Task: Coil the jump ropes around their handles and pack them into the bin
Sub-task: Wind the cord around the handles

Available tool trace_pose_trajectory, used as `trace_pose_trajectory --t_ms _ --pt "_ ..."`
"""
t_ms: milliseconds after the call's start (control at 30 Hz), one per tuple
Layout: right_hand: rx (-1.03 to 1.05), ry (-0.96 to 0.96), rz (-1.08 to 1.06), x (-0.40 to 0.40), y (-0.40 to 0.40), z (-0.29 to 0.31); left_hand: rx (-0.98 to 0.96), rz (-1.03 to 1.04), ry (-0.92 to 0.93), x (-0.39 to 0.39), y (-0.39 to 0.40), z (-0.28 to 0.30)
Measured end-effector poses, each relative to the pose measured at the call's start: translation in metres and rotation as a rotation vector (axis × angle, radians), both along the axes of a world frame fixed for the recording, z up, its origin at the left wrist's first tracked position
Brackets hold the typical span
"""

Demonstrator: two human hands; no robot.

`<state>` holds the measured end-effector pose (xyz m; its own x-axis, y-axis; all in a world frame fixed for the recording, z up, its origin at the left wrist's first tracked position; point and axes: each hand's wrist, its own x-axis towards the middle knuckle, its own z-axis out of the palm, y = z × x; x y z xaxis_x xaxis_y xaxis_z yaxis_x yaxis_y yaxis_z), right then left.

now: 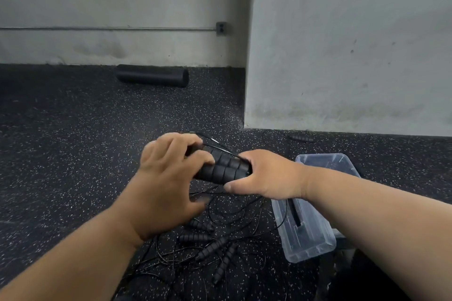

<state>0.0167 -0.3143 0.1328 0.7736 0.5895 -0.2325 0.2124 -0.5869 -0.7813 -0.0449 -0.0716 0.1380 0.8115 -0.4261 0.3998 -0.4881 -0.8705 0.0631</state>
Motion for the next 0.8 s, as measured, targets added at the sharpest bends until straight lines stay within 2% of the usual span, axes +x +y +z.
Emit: trace_pose_trajectory --t_ms 100,200,300,433,533,667,733,800 --pt "-0.078 -0.021 0.097 -0.006 0.002 0.003 -0.121 0.004 0.022 0.002 -0.003 -0.015" --pt "-0.126 -0.062 0.146 -0.008 0.001 0.008 -0.183 0.017 0.196 0.002 -0.003 -0.01" --pt "-0.206 -0.113 0.196 -0.008 -0.006 0.012 -0.143 0.099 0.363 -0.001 -0.014 -0.005" --pt "-0.246 -0.228 0.209 -0.009 -0.011 0.018 -0.083 0.118 0.426 0.0 -0.018 -0.005" --pt "-0.074 -0.142 0.179 -0.001 -0.018 0.024 -0.207 0.118 0.496 0.001 -0.018 -0.004" --pt "0.227 -0.013 0.114 0.012 -0.022 0.01 -0.424 0.171 0.475 0.0 -0.016 -0.007" --pt "0.384 0.191 0.055 0.015 -0.021 -0.001 -0.601 0.12 0.609 0.0 -0.013 -0.005" --pt "0.53 0.411 -0.036 0.018 -0.02 -0.007 -0.646 0.031 0.692 -0.002 -0.012 0.003"
